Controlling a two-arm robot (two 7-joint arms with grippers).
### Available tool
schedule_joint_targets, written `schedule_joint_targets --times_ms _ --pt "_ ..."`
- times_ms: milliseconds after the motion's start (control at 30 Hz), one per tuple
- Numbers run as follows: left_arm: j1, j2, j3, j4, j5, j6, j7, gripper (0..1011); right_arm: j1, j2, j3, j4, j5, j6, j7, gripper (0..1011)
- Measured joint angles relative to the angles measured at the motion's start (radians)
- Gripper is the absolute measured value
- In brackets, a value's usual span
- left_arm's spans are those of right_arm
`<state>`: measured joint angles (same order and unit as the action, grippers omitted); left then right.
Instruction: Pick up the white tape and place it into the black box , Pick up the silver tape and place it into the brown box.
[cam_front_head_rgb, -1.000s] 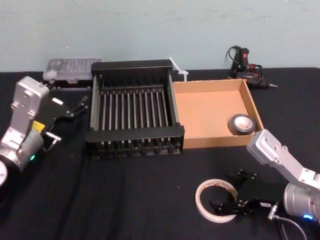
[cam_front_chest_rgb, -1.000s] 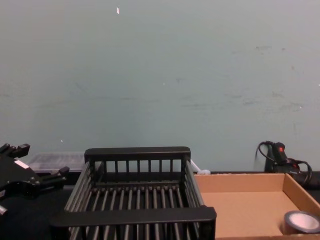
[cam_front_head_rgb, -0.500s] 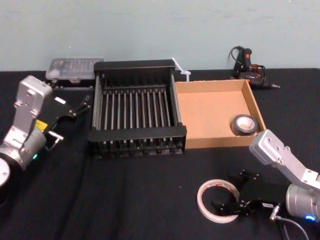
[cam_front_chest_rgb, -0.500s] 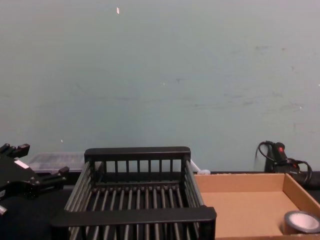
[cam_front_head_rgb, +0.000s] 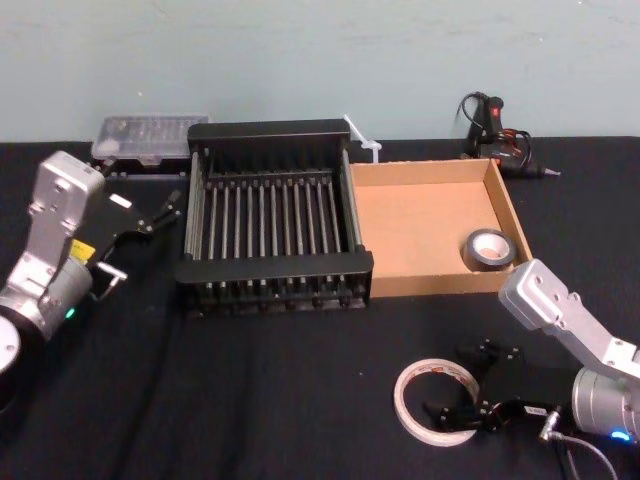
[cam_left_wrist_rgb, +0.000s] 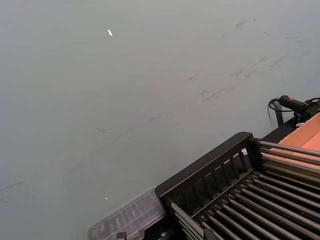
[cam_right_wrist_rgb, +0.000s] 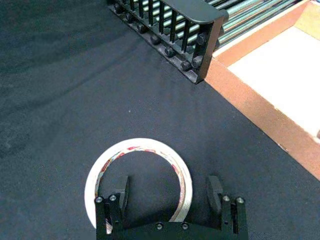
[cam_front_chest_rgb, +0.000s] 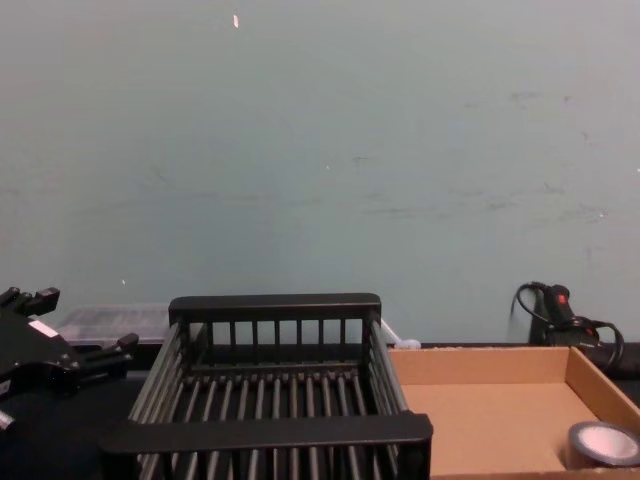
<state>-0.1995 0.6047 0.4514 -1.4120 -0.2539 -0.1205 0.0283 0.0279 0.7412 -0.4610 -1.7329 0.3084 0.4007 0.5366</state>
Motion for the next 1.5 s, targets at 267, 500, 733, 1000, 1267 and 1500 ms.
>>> schedule_joint_targets --times_ms 267,500,733,1000,1267,1500 --pt "0.0 0.0 0.0 0.0 0.0 0.0 0.0 1001 0.0 0.0 0.0 0.0 0.0 0.0 0.0 925" --pt "0.0 0.0 0.0 0.0 0.0 0.0 0.0 1001 0.0 0.0 0.0 0.0 0.001 0.0 0.0 723" --pt "0.0 0.0 0.0 0.0 0.0 0.0 0.0 1002 0.0 0.0 0.0 0.0 0.001 0.0 0.0 572" --pt "0.0 0.0 0.0 0.0 0.0 0.0 0.0 1001 0.0 0.0 0.0 0.0 0.001 0.0 0.0 514" --pt "0.0 0.0 0.0 0.0 0.0 0.0 0.0 1002 0.0 0.0 0.0 0.0 0.0 0.0 0.0 442" --pt "0.0 0.0 0.0 0.0 0.0 0.0 0.0 1001 0.0 0.0 0.0 0.0 -0.001 0.0 0.0 227"
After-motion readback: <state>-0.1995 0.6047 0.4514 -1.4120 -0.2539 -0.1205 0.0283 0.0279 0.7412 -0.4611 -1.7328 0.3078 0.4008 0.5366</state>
